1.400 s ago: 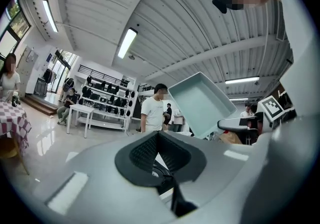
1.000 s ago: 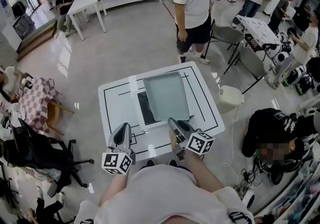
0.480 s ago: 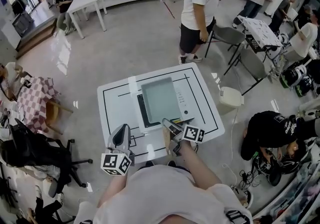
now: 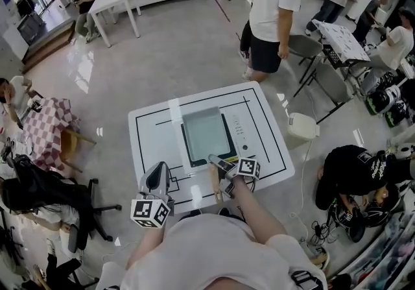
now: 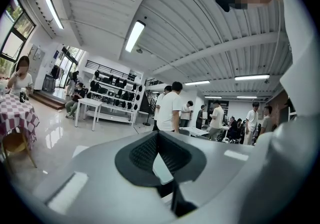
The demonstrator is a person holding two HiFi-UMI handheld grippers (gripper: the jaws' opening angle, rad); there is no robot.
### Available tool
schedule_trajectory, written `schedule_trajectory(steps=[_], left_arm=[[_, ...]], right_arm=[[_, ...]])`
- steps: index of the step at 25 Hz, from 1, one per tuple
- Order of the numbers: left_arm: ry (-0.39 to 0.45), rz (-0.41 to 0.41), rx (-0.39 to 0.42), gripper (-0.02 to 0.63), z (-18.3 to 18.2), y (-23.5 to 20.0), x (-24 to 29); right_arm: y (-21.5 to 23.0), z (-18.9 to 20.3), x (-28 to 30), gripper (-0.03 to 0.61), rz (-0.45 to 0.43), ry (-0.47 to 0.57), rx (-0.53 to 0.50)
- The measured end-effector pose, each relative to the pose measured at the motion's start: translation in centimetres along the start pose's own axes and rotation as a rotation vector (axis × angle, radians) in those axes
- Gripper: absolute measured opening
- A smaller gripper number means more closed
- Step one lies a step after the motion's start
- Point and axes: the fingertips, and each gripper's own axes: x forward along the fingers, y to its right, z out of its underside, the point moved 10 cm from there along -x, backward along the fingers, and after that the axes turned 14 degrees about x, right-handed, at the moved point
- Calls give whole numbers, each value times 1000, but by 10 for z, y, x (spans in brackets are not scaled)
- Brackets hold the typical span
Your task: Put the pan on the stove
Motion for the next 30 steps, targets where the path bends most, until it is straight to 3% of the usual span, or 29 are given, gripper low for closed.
schedule_trajectory(steps=[5,14,18,23,30], left_arm=[[-13,-2,-5,11,1,-7,5],[-23,-4,-1,11,-2,-13,13],[-24,-2,-8,11,-3,-13,16],[-32,12,-12,11,1,-7,19],[-34,22,-14,11,1,-1,21]], right_arm=[[14,-8,10,122,-1,12,92],[29,-14,13,121,21,9,161],[34,-17,15,124,-8,-4,196],[33,-21,20,132,14,-35,175],[20,-24,16,213,53,-52,93]])
